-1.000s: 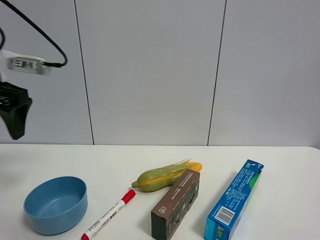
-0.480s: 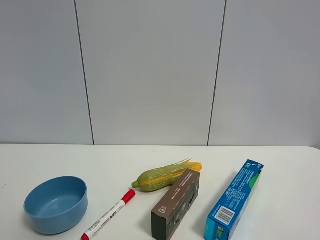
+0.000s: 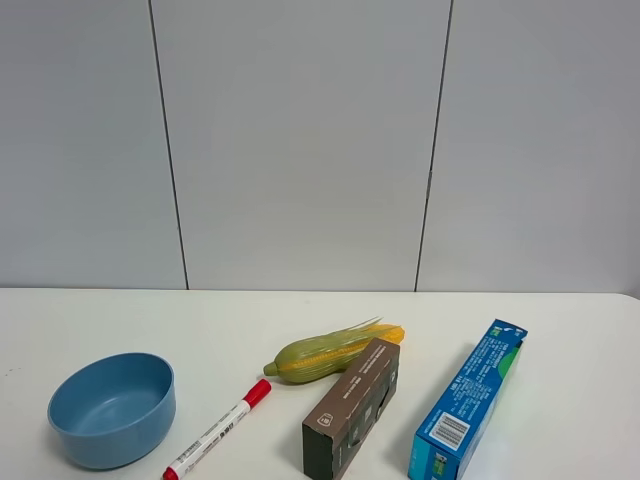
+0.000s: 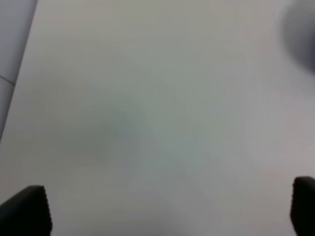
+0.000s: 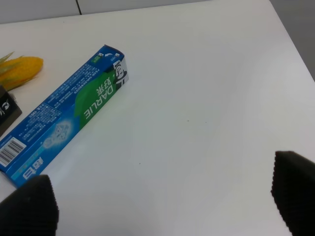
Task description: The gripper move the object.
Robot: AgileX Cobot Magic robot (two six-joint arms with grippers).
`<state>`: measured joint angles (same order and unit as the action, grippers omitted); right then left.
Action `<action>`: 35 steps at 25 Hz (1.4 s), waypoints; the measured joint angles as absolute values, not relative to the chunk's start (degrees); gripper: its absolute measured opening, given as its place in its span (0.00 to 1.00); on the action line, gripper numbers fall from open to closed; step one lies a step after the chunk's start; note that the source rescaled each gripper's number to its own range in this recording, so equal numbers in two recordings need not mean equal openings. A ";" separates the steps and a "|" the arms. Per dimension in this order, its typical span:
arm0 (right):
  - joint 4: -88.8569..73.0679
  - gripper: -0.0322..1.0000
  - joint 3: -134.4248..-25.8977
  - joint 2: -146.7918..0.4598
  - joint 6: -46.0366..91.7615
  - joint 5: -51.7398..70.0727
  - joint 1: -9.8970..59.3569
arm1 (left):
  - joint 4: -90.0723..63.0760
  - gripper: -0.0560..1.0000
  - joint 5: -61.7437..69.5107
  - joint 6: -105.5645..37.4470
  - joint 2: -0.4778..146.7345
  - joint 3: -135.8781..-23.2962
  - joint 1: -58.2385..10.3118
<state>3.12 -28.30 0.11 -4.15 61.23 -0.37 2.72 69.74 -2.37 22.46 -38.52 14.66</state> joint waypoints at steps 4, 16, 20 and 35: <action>3.12 1.00 -28.30 0.11 -4.15 61.23 -0.37 | 1.28 1.00 69.74 -1.16 19.88 -38.46 14.66; 3.12 1.00 -28.30 0.11 -4.15 61.23 -0.37 | -0.81 1.00 67.01 2.83 19.33 -32.35 8.97; 3.12 1.00 -28.30 0.11 -4.15 61.23 -0.37 | -0.40 1.00 65.91 2.88 19.38 -31.46 8.90; 3.12 1.00 -28.30 0.11 -4.15 61.23 -0.37 | 0.00 1.00 65.48 3.09 13.05 -30.56 8.61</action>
